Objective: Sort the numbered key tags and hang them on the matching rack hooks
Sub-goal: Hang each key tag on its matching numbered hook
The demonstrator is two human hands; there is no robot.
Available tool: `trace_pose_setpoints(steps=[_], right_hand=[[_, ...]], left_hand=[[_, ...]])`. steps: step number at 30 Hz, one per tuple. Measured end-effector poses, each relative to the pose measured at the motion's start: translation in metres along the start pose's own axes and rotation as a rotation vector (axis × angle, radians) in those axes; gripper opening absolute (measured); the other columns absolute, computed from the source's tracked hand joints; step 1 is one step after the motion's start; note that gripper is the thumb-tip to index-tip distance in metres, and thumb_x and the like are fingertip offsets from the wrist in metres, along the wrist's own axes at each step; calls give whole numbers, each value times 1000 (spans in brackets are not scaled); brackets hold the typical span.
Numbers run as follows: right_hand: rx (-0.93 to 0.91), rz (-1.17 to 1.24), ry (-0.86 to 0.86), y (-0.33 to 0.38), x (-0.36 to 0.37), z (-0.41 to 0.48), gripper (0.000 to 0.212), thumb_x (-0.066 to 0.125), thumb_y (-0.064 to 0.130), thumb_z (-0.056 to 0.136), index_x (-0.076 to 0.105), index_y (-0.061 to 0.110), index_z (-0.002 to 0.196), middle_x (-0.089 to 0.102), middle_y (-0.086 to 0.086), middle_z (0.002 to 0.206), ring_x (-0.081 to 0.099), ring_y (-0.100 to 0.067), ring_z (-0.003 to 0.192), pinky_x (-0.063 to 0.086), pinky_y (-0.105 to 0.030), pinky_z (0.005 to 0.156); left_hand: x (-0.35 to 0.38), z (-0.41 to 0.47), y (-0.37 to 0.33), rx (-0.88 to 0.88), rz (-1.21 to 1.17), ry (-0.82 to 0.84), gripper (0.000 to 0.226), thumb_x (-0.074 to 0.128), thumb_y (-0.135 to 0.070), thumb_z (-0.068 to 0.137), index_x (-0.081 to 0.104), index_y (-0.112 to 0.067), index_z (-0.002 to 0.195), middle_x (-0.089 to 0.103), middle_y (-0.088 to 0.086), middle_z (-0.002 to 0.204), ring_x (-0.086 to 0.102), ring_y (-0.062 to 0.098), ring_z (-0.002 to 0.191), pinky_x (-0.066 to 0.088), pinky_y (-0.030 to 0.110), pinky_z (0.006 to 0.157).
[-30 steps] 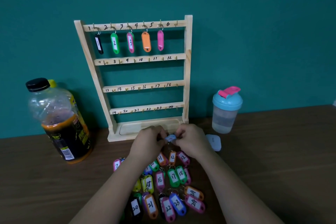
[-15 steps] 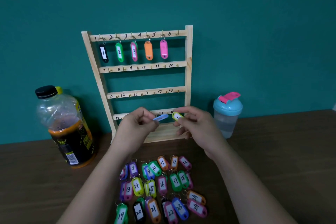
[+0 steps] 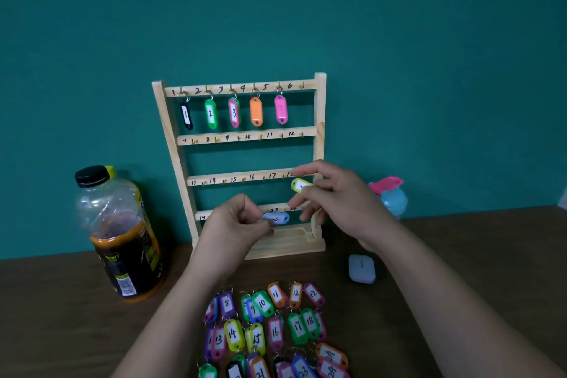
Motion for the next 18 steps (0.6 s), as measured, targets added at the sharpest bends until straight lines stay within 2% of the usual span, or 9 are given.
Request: trace_pose_setpoints(steps=[3, 5, 6, 9, 13, 18], right_hand=[[-14, 0, 19, 7, -4, 2, 15, 62, 11, 106, 72, 19, 113, 82, -2, 97, 79, -26, 78, 55, -41, 69], [-36, -12, 31, 12, -6, 3, 10, 63, 7, 105, 70, 12, 109, 82, -4, 93, 79, -27, 77, 55, -39, 67], [-48, -29, 38, 14, -8, 3, 8, 63, 6, 104, 69, 9, 108, 81, -4, 90, 79, -27, 78, 55, -39, 66], [-69, -43, 37, 19, -12, 4, 6, 63, 4, 103, 66, 7, 107, 79, -6, 85, 80, -29, 79, 55, -39, 64], [-134, -106, -45, 26, -22, 3, 5, 63, 7, 104, 64, 10, 107, 77, -7, 87, 79, -23, 76, 57, -33, 61], [-199, -166, -116, 29, -31, 2, 9, 64, 7, 103, 65, 16, 103, 77, -1, 87, 78, -15, 77, 61, -34, 63]], left_hand=[[1, -1, -11, 56, -29, 66, 21, 79, -17, 93, 69, -29, 107, 76, 4, 81, 64, 11, 72, 47, 26, 69], [1, 2, -16, 88, -37, 83, 19, 75, -19, 96, 74, -34, 107, 74, 7, 85, 68, 20, 80, 49, 34, 76], [2, 3, -19, 102, -44, 90, 15, 74, -20, 97, 77, -33, 105, 74, 9, 87, 69, 21, 82, 52, 36, 78], [6, 8, -31, 131, -76, 111, 6, 76, -28, 97, 81, -29, 97, 72, 9, 82, 64, 10, 74, 52, 25, 72], [14, 15, -47, 93, -222, 163, 9, 79, -26, 93, 84, -20, 98, 65, 1, 70, 55, 9, 67, 46, 18, 62], [21, 28, -61, -4, -297, 186, 20, 82, -32, 88, 84, -12, 92, 66, 6, 71, 51, 12, 62, 42, 25, 60]])
Point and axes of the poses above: each hand's wrist, its own z-axis towards the middle knuckle, its own x-axis out of the palm, y = z × x, the point moved 2 cm from there along z, towards the middle knuckle
